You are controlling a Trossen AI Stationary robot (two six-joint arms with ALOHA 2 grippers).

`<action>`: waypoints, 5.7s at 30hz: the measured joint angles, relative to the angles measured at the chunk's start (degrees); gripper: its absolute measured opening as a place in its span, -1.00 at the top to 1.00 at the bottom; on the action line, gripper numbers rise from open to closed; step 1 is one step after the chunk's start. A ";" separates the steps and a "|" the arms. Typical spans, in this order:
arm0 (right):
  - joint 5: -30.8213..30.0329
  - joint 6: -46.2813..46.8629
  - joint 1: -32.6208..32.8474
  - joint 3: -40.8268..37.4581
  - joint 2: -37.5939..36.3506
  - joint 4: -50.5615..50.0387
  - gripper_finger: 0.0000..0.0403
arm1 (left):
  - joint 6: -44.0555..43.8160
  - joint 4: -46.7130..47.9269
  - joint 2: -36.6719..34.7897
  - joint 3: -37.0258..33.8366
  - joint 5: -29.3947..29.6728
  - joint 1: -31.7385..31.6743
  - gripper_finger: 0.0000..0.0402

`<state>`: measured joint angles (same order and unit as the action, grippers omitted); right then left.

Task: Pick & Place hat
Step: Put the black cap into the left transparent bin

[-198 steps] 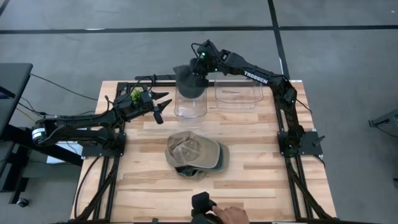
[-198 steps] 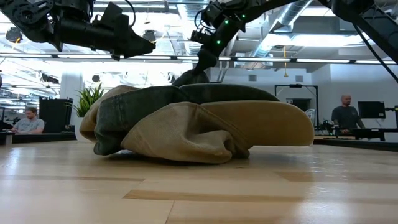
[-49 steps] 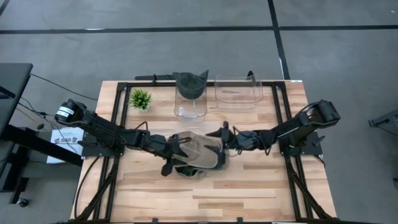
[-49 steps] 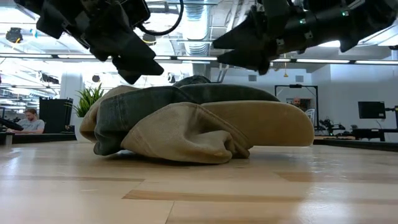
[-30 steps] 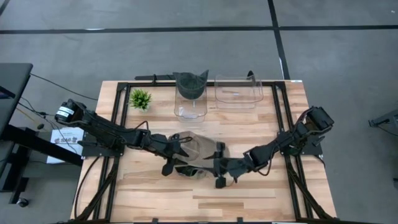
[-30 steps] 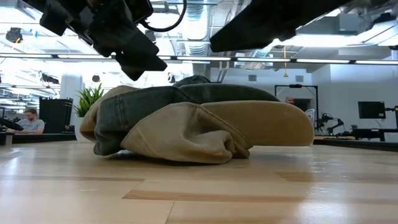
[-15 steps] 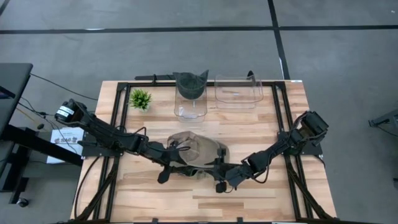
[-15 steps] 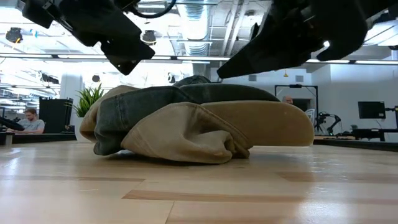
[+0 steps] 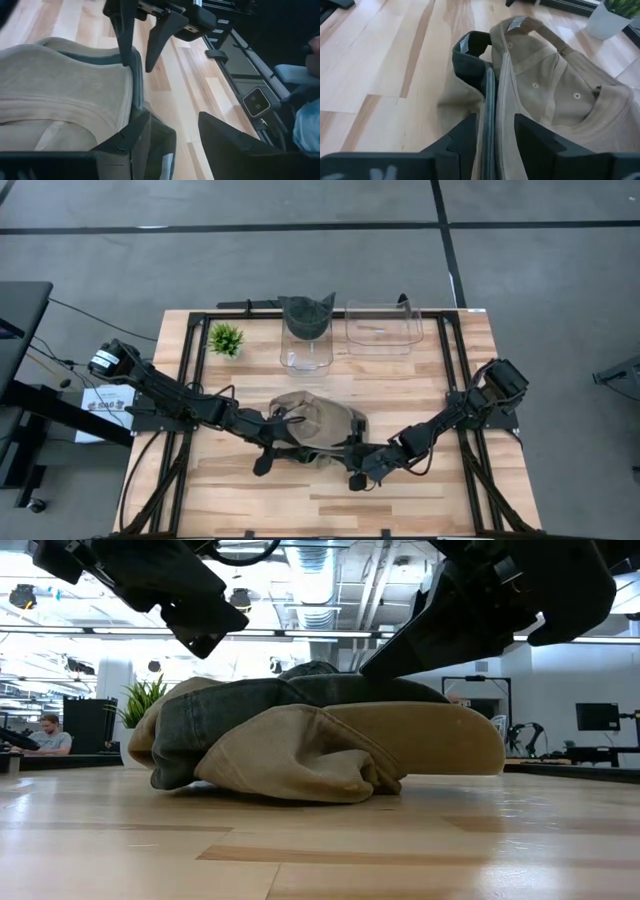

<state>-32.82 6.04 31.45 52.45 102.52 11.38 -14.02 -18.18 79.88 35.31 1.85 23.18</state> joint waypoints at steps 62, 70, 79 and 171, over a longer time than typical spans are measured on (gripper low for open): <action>2.77 8.48 10.88 5.68 -15.50 -25.08 0.99 | 2.19 -0.32 0.02 -0.04 1.57 -0.04 0.19; -8.82 13.94 9.78 9.67 -23.42 -39.64 0.98 | 2.19 -0.32 0.02 -0.04 1.59 -0.04 0.19; -5.93 11.28 9.06 10.54 -27.74 -36.96 0.98 | 2.19 -0.31 0.02 -0.04 1.57 -0.03 0.19; 16.48 11.23 -17.82 -33.78 -24.50 78.46 0.99 | 7.30 -4.27 -0.83 -0.11 2.86 -0.04 0.19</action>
<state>-16.34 17.27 13.63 18.66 78.02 89.83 -6.72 -22.45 79.05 35.20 4.71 23.14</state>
